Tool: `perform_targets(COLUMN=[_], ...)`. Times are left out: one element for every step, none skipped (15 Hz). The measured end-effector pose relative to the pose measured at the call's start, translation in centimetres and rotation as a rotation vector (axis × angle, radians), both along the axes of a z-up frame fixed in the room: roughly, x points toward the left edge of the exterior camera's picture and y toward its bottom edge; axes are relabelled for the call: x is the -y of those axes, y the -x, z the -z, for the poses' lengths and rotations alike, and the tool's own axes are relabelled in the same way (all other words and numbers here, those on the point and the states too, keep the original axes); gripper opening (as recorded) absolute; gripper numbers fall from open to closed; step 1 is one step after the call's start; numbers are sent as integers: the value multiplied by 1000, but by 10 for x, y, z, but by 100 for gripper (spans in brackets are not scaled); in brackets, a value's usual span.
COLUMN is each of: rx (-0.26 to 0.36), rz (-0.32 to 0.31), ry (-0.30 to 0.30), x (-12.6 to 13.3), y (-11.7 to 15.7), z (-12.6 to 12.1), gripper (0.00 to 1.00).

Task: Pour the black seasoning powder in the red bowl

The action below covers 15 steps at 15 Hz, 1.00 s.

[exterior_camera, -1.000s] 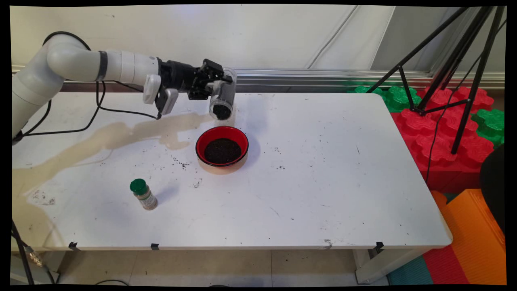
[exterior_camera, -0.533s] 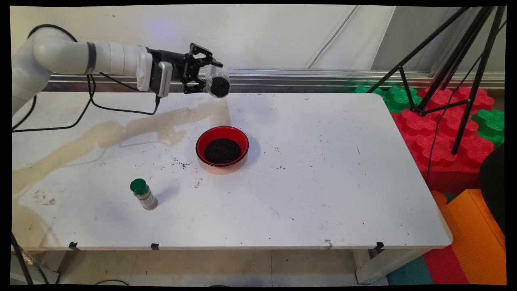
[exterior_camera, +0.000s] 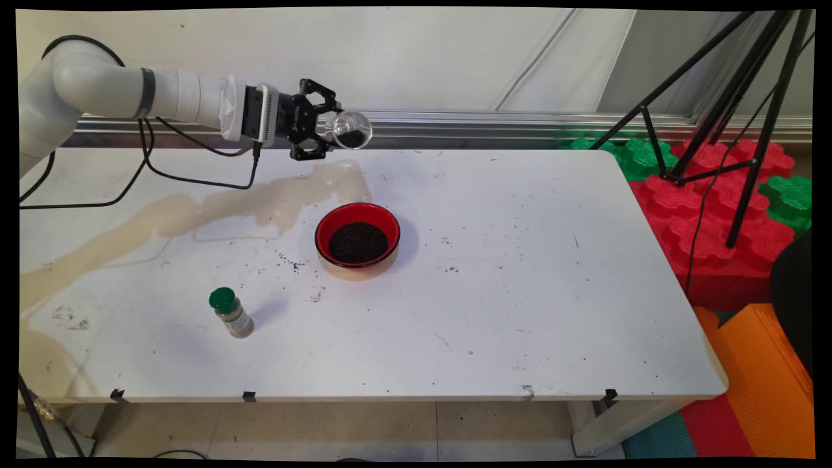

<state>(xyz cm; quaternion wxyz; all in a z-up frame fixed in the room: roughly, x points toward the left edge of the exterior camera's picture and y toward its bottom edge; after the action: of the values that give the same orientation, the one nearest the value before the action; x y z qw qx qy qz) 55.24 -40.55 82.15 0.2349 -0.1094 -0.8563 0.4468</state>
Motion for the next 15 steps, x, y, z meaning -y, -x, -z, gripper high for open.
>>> perform_targets(rx=[-20,-44,-68,-88,-112,-136,-157,-182,-208,-230,-250,-268,-284,-307,-335], rz=[-11,-26,-39,-49,-62,-74,-85,-97,-109,-118,-126,-133,-138,-147,-156], ry=[-20,-44,-67,-86,-107,-128,-145,-165,-184,-200,-214,-227,-238,-254,-273], x=[0,-1,-1,-2,-2,-3,-3,-3,-3,-4,-3,-4,-4,-4,-4], y=[1,1,2,3,4,5,6,7,9,10,11,12,13,15,16], z=[0,0,0,0,-1,-1,-2,-2,-3,-3,-4,-4,-5,-5,-6], gripper=[0,0,0,0,0,0,0,0,0,0,0,0,0,0,0])
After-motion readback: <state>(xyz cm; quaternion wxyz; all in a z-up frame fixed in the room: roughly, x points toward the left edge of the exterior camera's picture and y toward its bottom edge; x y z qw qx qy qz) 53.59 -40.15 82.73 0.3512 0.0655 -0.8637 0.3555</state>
